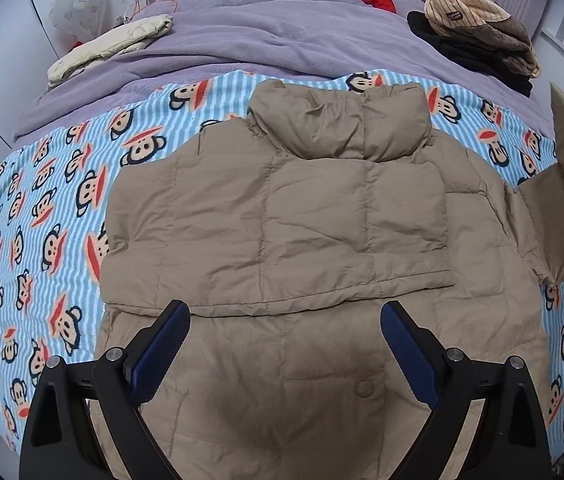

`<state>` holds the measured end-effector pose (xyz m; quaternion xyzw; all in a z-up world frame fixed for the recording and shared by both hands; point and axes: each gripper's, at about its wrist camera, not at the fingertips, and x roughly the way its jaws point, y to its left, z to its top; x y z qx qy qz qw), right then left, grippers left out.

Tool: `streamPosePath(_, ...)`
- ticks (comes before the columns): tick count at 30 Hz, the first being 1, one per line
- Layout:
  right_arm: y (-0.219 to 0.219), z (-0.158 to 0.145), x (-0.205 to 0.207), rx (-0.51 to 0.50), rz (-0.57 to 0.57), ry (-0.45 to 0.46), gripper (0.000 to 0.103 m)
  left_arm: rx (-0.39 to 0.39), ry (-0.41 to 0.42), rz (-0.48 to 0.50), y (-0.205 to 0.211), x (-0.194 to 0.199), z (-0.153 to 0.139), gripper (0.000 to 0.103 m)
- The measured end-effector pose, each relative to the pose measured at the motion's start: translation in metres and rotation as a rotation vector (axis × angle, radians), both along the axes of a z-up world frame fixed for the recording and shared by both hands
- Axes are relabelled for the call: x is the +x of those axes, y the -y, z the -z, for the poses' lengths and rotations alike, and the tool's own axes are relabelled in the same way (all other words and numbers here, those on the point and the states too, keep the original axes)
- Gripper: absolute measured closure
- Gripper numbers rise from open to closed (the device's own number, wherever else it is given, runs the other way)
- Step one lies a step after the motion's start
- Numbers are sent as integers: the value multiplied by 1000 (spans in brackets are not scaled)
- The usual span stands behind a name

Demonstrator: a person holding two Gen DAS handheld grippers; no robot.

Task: Fold large clothes
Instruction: 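Fold the sleeve and side panel toward the jacket center with the right tool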

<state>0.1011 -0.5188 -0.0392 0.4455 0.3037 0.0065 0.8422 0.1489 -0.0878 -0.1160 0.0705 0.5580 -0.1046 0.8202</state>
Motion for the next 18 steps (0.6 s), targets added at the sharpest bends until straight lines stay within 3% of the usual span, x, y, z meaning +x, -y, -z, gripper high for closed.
streamPosePath(4,-79,6,30,-132,-163,-51,95,5,-8,-34,-24,9,8,6)
streamPosePath(9,-157,59,62,-229,-316,-207,95,-1,-30,-73,-45,20,20,6)
streamPosePath(14,-178,119,72,-214,-326,-353,95,1,-33,-70,-52,25,28,6)
streamPosePath(18,-179,143,74,-173,-311,-448,94,10,-46,-65,-51,27,34,6)
